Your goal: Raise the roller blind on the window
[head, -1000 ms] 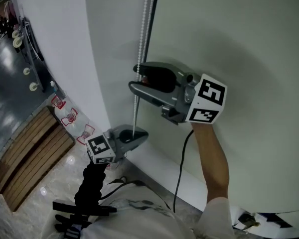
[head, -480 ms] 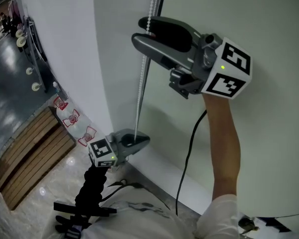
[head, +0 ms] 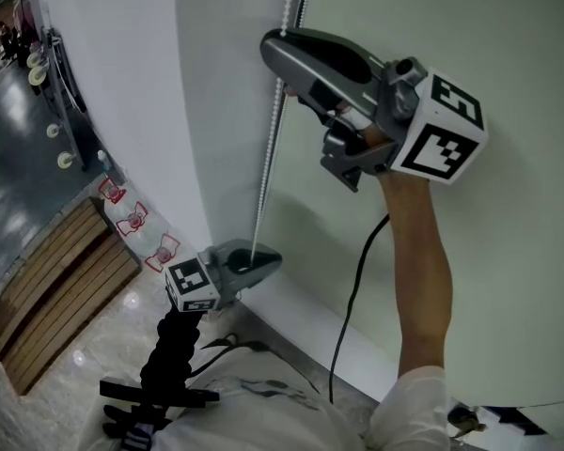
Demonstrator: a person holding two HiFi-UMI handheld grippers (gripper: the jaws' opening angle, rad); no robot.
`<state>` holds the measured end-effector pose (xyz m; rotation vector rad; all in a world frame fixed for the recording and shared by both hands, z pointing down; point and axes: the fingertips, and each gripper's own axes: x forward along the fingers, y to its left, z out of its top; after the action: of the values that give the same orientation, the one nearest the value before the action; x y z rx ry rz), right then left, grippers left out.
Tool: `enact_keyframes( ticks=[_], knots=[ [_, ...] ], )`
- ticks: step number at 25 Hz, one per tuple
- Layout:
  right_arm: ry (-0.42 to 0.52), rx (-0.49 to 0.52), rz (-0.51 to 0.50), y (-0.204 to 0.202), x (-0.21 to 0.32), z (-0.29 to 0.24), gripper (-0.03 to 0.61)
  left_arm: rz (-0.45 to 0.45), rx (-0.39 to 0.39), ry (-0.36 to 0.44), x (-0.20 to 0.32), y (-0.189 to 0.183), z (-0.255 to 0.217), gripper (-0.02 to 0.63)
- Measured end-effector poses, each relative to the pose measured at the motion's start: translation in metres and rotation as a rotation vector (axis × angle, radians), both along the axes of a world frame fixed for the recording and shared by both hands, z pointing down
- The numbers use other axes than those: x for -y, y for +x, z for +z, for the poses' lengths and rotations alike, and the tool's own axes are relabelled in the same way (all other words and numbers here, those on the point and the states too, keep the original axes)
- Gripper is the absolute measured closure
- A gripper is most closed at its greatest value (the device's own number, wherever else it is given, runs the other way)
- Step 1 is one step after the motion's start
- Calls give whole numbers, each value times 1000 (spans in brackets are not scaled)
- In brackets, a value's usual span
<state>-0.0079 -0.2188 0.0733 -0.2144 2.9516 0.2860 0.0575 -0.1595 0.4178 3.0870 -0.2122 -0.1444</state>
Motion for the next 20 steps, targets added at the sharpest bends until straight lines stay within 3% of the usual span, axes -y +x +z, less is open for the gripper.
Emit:
enact_keyframes(
  ticks=[7,20],
  knots=[
    [-50,40,3,10,2,8,563,15,-2,-16,-3,3,7,615],
    [-117,-59,26,6,-6,93,563,10,-10,-13,0,5,1,615]
  ],
)
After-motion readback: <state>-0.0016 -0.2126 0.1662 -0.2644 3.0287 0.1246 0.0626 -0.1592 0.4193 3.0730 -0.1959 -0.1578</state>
